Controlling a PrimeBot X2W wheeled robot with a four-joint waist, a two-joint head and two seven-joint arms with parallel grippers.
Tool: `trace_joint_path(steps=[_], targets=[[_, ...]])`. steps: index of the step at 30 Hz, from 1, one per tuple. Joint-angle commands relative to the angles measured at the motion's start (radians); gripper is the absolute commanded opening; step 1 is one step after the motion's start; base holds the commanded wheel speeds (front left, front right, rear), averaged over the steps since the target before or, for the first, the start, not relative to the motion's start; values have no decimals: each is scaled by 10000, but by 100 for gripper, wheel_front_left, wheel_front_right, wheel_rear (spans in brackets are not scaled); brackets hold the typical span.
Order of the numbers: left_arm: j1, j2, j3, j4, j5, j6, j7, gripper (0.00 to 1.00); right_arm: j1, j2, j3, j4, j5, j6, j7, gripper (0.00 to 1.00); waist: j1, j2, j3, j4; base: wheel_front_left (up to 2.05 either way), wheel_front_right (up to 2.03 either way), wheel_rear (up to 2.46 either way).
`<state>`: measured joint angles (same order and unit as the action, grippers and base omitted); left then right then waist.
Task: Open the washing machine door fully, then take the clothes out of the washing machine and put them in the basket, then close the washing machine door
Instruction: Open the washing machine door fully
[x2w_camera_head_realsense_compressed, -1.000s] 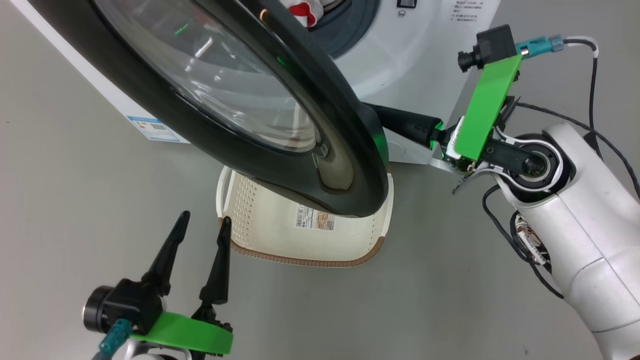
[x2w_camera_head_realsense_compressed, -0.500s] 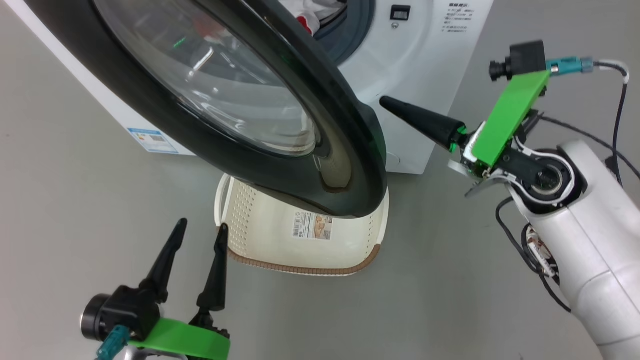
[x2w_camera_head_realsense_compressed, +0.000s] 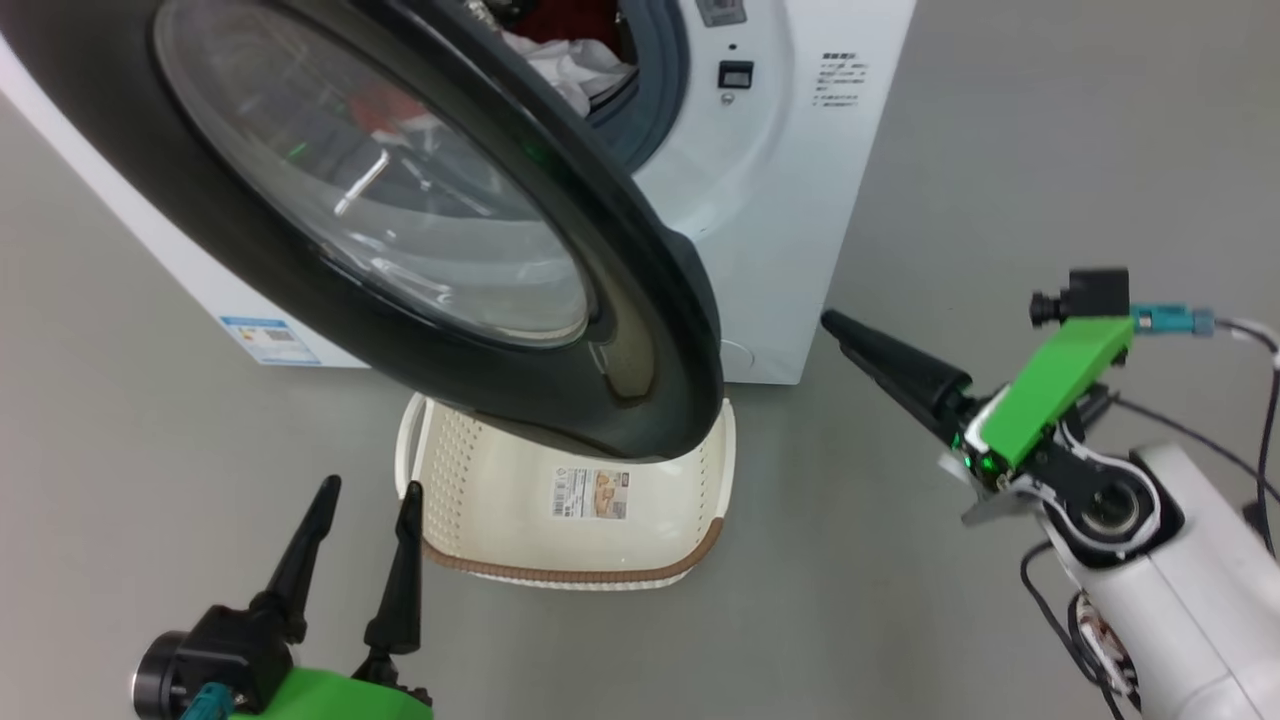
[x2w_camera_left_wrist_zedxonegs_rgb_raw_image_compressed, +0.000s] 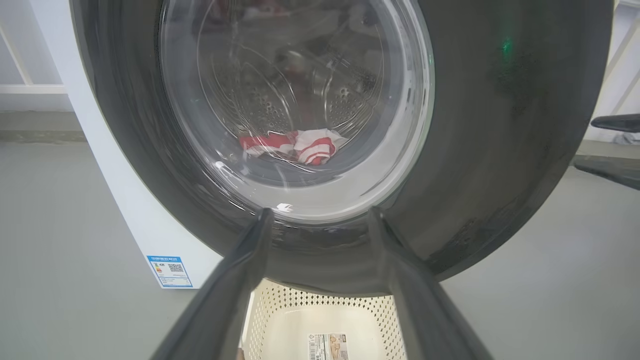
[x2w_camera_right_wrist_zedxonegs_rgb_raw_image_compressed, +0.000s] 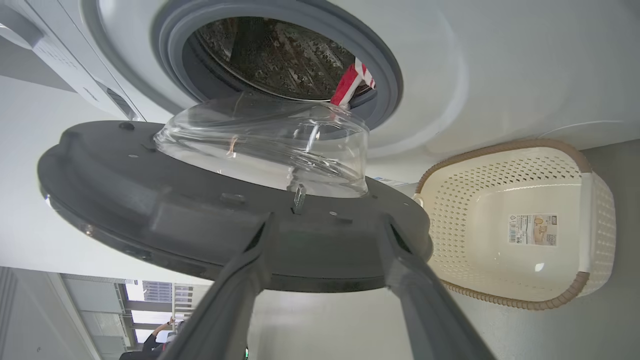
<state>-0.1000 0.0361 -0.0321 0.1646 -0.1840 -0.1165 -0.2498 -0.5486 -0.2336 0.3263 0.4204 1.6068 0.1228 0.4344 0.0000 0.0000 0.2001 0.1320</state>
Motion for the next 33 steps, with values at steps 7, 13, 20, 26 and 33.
trace_joint_path(steps=[7,13,20,26,33], targets=[[212,141,605,-176,56,-90,-120,100,1489,-15,-263,-295,-225,79,-798,100,0,0,-327,-425,0,0,0],[328,141,787,-138,28,-103,-120,100,2375,58,-290,-325,-472,79,-1403,100,0,0,-434,-647,0,0,0],[372,141,904,-79,31,-116,-120,100,2742,-141,43,-241,-1520,79,-2677,100,0,0,-494,-811,0,0,0],[364,141,934,-46,175,-123,-120,100,2807,-559,905,-318,-2849,79,-4342,100,0,0,-483,-845,0,0,0],[376,141,979,-40,200,-127,-120,100,2732,-975,1973,-177,-3973,79,-6198,100,0,0,-495,-870,0,0,0]])
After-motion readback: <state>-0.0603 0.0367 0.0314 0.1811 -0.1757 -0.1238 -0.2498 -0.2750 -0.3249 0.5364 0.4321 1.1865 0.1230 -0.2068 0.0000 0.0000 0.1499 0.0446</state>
